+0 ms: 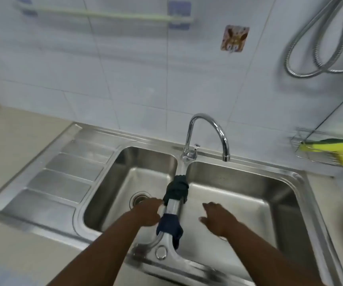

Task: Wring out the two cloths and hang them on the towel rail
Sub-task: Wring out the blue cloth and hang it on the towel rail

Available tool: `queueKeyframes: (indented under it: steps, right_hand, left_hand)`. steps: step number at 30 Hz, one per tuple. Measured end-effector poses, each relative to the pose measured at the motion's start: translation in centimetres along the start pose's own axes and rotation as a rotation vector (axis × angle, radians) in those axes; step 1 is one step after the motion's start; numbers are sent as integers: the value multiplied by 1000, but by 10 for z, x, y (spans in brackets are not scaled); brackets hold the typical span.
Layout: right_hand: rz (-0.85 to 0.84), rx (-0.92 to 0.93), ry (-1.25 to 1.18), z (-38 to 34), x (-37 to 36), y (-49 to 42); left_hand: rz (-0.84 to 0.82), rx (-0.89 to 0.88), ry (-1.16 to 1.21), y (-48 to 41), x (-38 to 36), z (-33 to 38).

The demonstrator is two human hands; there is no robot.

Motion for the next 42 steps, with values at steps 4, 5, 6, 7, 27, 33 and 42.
queueKeyframes:
  steps: [4,5,6,7,27,33,42]
  right_hand:
    - [-71,194,-198,-62,-37,0]
    - [-79,209,-281,-74,-45,-1]
    - [-75,187,-366,-80,-51,-3]
    - [-54,157,-427,-83,-54,-6]
    - [176,208,-974,6,55,33]
    - [219,135,-885,38,59,53]
    - [345,79,-944,59,58,71]
  left_hand:
    - [-22,-79,165,10,-30,-4]
    - [1,-62,208,10,-34,-7]
    - [25,-44,238,9,-37,-10]
    - [51,-30,259,10,-37,-10]
    - [3,-342,567,2,42,101]
    - [-72,-407,770,4,48,155]
    - [6,-441,598,-4,29,174]
Point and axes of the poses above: each hand's wrist, its own y-axis away from the middle knuckle, its own x-axis out of the back of the hand, z = x × y, the point moved 4 cm from there along -y, towards the middle knuckle, and after that the axes turned 15 degrees about y, right-handed, at the moved point
